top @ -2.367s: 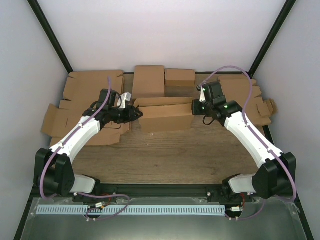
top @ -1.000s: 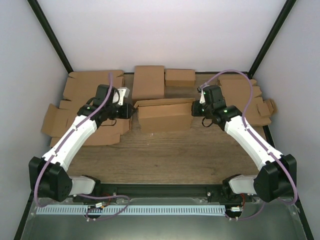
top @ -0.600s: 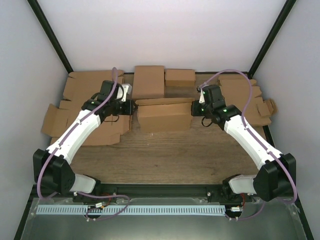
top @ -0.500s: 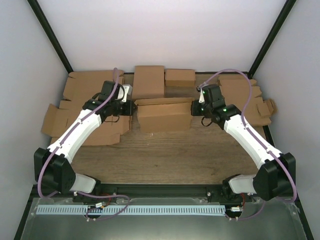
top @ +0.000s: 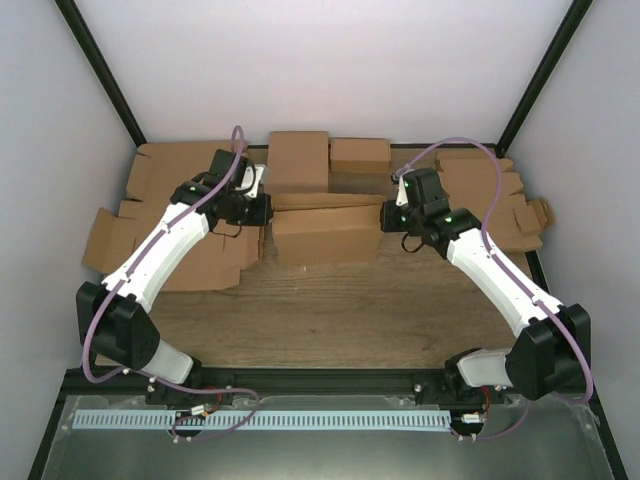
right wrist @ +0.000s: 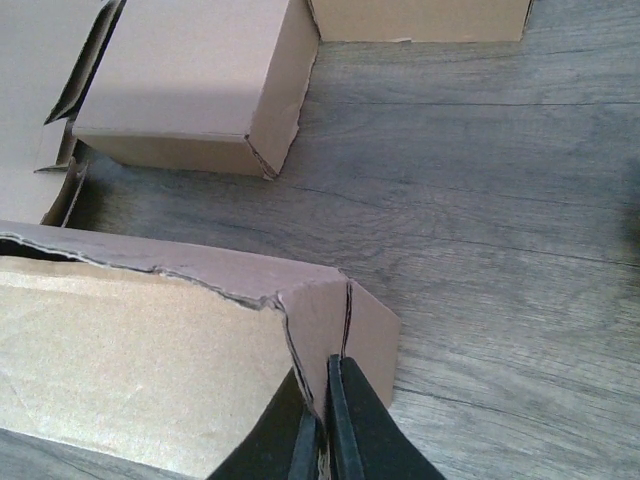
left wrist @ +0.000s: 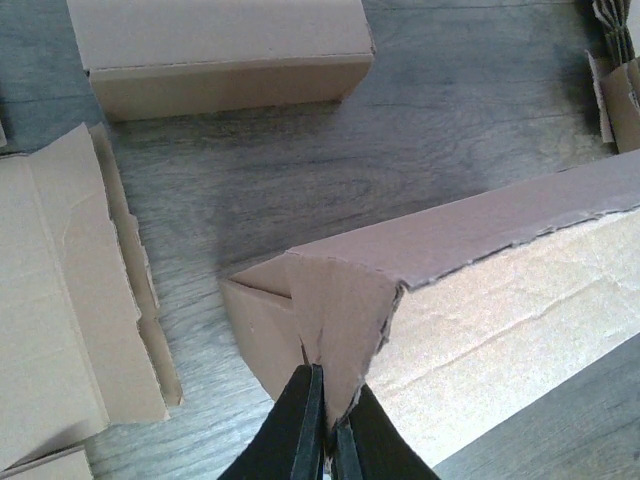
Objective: Fold the paper box
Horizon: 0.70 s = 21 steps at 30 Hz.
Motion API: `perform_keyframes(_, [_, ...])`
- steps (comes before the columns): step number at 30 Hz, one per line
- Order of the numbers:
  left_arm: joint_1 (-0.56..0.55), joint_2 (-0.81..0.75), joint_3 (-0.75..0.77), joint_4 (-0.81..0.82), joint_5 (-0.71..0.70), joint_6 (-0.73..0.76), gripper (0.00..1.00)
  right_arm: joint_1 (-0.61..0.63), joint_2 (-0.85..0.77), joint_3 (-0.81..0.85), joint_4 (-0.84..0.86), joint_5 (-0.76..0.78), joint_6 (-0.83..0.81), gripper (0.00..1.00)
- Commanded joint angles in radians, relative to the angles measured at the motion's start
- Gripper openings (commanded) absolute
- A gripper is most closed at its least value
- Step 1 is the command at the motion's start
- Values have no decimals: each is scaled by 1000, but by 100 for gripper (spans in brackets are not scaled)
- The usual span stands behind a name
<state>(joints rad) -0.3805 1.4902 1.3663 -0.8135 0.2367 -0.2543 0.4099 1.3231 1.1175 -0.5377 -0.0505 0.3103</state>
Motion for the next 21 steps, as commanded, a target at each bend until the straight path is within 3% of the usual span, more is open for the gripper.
perform_keyframes(1, [0, 38, 61, -100, 36, -21, 4, 10, 30, -7, -110, -18, -3, 3])
perform_keyframes(21, [1, 30, -12, -37, 172, -202, 4, 10, 22, -13, -100, -18, -15, 4])
